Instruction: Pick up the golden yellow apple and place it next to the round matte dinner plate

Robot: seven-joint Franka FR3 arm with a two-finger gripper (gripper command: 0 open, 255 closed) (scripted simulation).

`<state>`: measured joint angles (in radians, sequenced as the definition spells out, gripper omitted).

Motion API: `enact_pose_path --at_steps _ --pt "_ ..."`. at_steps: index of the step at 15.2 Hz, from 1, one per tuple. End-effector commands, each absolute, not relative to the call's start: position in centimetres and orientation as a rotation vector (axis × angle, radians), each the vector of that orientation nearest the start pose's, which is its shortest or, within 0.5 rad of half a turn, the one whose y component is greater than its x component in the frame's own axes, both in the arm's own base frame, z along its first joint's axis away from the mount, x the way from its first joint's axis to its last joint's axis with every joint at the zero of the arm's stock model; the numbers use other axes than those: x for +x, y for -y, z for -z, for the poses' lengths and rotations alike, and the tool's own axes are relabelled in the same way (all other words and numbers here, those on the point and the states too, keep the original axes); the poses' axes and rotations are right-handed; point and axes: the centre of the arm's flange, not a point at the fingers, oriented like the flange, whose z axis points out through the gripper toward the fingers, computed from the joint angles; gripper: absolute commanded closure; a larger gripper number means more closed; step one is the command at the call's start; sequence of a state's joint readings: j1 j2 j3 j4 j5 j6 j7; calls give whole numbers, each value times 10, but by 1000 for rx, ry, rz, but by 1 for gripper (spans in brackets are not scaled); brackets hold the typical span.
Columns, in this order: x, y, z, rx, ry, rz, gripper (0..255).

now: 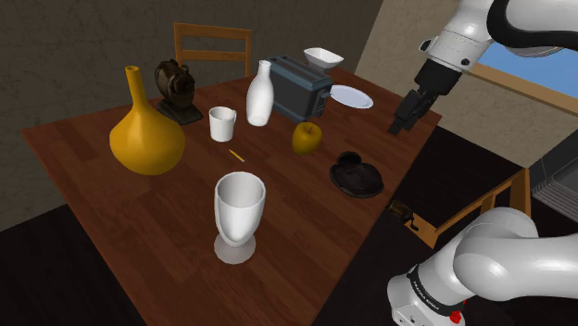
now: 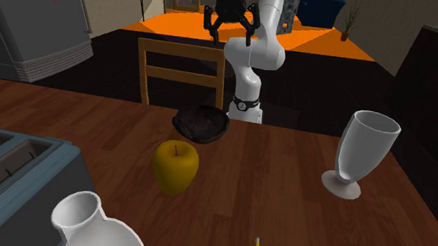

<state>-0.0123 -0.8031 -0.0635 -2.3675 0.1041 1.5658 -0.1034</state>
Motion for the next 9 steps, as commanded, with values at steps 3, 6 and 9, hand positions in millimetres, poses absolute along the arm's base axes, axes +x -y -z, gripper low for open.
enact_pose_path --at_steps 3,6,9 --pt "321 20 -577 -3013 146 43 0" --pt "351 21 -558 -3040 261 81 0" --pt "382 22 -540 -3064 378 119 0"
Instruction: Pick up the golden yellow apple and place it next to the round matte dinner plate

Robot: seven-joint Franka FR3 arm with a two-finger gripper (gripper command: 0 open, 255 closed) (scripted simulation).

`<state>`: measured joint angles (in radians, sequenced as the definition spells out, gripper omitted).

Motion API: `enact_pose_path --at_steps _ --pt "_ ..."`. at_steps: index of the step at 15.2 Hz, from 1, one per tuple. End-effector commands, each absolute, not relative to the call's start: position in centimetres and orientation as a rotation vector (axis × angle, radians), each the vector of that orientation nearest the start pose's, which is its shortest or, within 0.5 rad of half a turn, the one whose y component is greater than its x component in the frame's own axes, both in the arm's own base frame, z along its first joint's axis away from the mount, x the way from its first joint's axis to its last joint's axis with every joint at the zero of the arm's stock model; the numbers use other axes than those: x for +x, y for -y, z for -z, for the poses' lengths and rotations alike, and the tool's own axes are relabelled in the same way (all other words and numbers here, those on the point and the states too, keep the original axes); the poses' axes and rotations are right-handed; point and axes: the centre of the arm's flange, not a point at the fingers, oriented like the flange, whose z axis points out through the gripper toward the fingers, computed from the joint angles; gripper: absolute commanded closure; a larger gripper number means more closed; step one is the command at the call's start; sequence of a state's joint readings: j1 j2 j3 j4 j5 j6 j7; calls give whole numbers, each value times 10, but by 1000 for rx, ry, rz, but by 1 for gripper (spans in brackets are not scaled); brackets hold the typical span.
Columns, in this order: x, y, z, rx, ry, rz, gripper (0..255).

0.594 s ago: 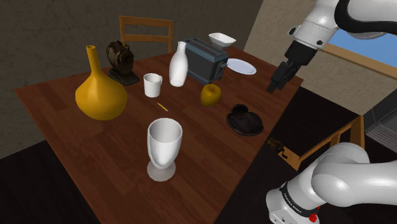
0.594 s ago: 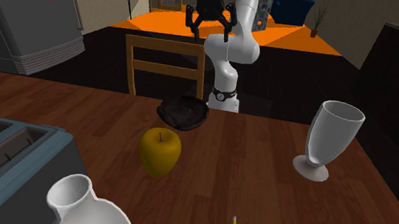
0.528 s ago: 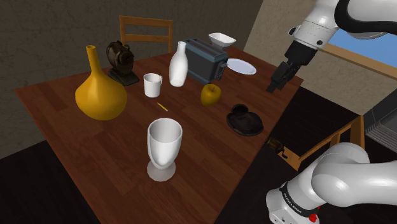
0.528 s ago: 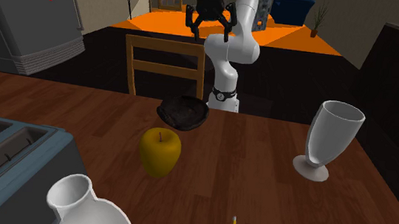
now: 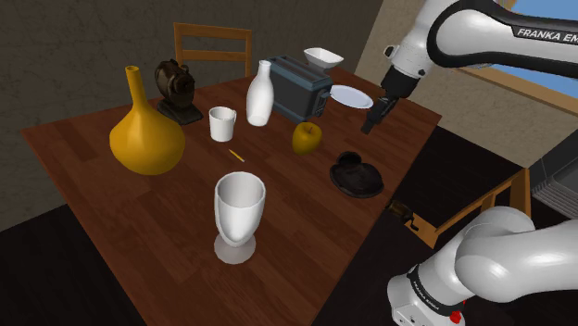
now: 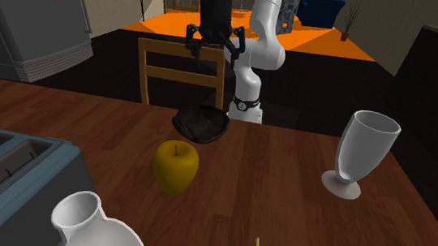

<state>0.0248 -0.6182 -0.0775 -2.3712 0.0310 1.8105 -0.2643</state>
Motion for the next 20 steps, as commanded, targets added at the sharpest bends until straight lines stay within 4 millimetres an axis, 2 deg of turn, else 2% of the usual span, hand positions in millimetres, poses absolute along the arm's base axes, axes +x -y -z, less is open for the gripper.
enact_pose_path --at_steps 1,8,14,15,20 --pt "392 22 -534 -3070 417 132 0" --pt "466 15 -495 -3101 698 225 0" --pt "530 1 -466 -3103 947 306 0" --pt "530 1 -466 -3103 949 307 0" --pt "536 3 -440 -3103 949 307 0"
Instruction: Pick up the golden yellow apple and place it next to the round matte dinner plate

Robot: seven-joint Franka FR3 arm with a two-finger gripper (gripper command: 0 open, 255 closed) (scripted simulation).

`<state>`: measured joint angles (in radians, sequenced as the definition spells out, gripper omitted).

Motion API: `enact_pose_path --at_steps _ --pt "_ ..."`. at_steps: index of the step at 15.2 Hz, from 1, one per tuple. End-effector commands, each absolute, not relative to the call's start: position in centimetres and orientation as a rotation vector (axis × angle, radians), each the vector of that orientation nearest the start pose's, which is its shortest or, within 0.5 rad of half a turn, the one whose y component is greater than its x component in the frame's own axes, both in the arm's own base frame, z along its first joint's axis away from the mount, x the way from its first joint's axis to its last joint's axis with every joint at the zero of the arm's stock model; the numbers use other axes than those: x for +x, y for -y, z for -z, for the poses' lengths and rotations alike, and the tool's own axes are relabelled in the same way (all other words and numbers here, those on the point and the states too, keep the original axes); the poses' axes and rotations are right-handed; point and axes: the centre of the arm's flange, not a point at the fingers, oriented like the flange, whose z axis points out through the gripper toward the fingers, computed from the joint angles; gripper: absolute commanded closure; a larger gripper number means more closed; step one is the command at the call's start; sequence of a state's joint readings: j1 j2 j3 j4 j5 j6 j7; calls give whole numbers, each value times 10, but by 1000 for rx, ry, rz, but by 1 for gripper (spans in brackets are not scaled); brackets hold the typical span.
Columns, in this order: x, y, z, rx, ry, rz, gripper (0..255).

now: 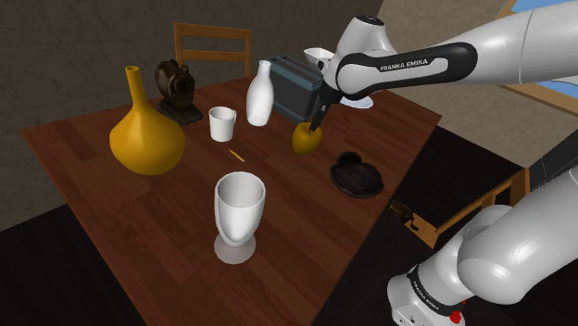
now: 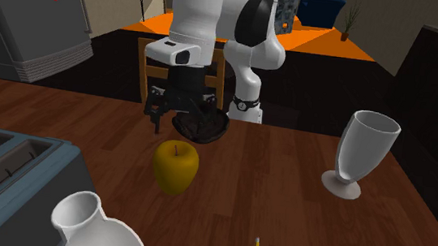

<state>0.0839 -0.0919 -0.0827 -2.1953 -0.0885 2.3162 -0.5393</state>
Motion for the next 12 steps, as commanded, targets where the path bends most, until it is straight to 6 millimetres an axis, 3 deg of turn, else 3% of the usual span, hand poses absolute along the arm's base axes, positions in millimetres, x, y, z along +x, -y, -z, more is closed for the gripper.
enact_pose_path --at_steps 1,2,10,11,12 --pt "537 3 -435 -3103 949 307 0" --pt "539 3 -427 -3103 949 307 0" --pt "539 3 -427 -3103 949 307 0" --pt "539 3 -427 -3103 949 307 255" --pt "539 3 -427 -3103 949 307 255"
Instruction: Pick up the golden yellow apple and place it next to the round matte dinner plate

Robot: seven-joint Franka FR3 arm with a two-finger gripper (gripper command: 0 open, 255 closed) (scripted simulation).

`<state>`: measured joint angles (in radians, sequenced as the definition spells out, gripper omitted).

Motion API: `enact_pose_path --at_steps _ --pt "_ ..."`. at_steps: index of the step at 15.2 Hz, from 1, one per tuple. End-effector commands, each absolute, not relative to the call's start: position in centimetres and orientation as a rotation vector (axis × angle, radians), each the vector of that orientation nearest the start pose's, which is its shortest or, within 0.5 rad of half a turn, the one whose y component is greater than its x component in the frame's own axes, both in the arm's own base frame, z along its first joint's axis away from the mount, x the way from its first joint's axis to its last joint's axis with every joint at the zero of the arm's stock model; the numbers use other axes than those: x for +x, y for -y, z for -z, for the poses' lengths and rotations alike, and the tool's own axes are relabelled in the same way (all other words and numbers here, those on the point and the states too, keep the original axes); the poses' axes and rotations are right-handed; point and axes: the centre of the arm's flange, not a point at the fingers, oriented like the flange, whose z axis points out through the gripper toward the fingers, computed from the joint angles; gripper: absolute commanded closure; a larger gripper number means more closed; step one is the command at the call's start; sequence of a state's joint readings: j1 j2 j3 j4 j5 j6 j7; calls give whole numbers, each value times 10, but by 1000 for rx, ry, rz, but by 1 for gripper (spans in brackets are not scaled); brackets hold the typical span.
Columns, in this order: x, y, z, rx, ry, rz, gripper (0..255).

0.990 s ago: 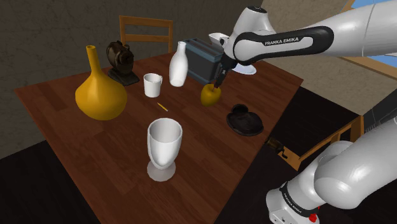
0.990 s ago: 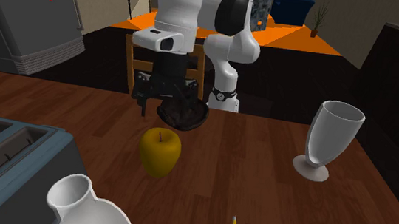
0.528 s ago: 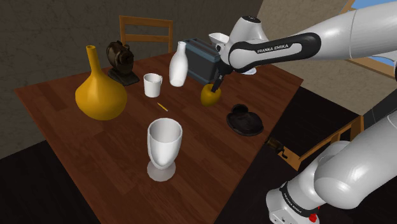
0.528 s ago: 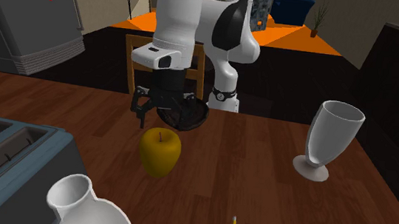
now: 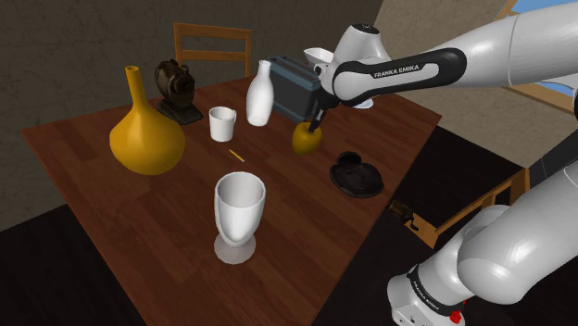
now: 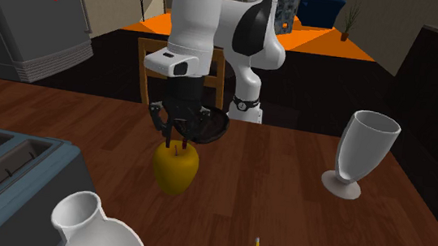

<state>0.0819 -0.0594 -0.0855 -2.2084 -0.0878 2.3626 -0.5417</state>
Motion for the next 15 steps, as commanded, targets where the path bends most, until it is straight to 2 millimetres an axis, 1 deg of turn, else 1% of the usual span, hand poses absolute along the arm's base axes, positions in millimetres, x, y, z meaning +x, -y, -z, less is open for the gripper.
enact_pose_path --at_steps 1,8,15 --pt "539 3 -427 -3103 949 307 255" --pt "539 3 -427 -3103 949 307 255" --pt "539 3 -463 -3103 949 307 255"
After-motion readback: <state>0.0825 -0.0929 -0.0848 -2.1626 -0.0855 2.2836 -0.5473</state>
